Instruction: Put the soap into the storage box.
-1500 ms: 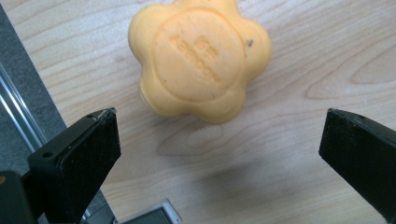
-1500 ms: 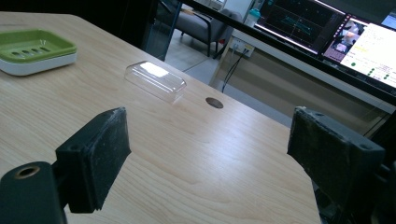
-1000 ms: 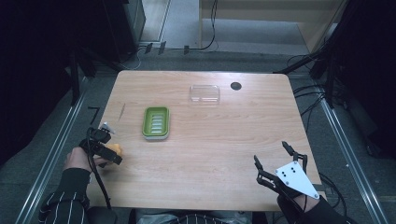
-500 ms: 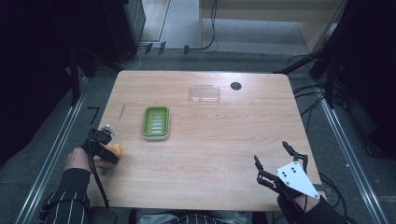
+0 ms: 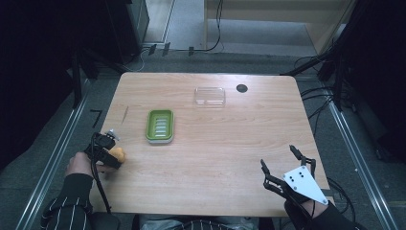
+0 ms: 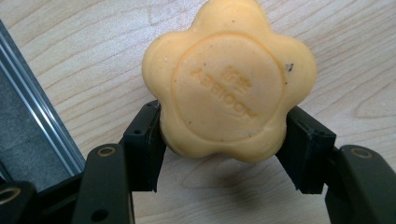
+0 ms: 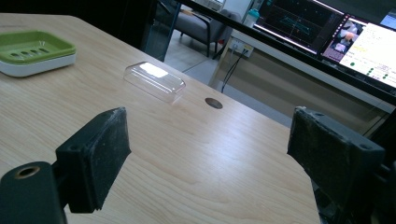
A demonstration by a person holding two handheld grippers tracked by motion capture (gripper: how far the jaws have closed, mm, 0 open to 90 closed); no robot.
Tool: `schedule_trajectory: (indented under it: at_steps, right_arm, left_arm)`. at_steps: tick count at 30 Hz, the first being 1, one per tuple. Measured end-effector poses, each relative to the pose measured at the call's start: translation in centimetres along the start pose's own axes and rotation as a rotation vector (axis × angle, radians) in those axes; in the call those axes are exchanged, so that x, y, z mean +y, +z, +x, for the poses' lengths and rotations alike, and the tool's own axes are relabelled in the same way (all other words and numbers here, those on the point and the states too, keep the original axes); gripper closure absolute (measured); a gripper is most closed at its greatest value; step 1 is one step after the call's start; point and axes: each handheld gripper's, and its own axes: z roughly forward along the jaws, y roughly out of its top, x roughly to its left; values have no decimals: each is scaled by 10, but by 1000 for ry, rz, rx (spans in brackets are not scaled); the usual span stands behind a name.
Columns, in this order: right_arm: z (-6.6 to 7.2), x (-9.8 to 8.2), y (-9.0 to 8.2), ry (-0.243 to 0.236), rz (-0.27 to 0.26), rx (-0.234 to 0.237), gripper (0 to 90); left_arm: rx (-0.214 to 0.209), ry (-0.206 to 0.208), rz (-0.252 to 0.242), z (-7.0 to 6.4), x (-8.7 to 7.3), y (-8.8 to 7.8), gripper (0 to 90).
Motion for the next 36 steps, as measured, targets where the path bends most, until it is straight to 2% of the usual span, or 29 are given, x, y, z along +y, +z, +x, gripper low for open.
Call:
schedule_trajectory:
  at_steps: [22, 31, 36]
  right_arm:
    - [1, 0, 0, 0, 2, -1, 134]
    - [0, 0, 0, -1, 2, 0, 134]
    - [1, 0, 0, -2, 2, -1, 134]
  left_arm:
    - [-12, 8, -5, 0, -1, -1, 398]
    - [-13, 17, 4, -1, -1, -6, 398]
    - [-10, 19, -14, -3, 0, -11, 398]
